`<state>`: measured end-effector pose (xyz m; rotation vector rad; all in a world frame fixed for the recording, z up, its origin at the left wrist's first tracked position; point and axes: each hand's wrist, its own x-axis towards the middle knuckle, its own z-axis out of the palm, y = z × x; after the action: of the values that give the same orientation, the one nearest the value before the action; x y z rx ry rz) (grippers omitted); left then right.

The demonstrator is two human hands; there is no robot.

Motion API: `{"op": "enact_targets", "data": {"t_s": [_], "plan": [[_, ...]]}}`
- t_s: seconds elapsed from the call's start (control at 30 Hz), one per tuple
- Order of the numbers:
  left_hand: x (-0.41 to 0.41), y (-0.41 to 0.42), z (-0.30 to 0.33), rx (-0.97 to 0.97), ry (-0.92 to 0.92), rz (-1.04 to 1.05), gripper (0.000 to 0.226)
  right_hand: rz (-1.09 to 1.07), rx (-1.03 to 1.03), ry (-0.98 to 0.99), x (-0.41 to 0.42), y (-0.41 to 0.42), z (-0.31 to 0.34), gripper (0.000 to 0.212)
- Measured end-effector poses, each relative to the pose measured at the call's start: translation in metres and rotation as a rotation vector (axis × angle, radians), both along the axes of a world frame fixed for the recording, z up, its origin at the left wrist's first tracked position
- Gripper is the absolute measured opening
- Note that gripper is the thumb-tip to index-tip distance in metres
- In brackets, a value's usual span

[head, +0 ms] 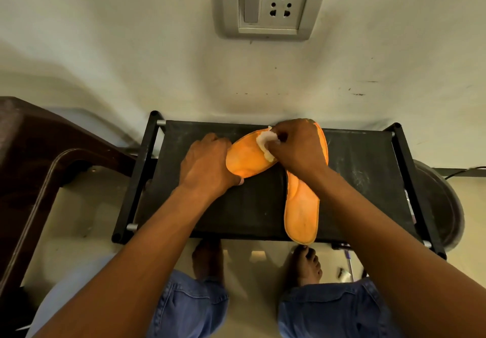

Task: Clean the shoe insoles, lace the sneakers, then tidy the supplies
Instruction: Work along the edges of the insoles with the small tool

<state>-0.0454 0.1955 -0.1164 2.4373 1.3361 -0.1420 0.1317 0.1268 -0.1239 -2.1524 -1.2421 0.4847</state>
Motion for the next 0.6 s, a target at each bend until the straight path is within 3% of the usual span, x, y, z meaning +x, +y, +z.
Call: {"op": "enact_targets", "data": {"t_s": [0.2, 0.4, 0.6], "plan": [[0.0005, 0.0, 0.003, -0.012, 0.004, 0.004, 0.074, -0.07, -0.026, 0.302, 0.0126, 0.0056, -0.0014, 0.031], [0.0012, -0.0002, 0.0048, -0.013, 0.014, -0.004, 0.073, 0.107, 0.021, 0.001, 0.0075, 0.0021, -0.0004, 0.034], [0.0009, -0.0009, 0.0063, -0.029, -0.001, 0.007, 0.074, 0.433, -0.155, -0.18, 0.0049, 0.0013, 0.0051, 0.031]]}}
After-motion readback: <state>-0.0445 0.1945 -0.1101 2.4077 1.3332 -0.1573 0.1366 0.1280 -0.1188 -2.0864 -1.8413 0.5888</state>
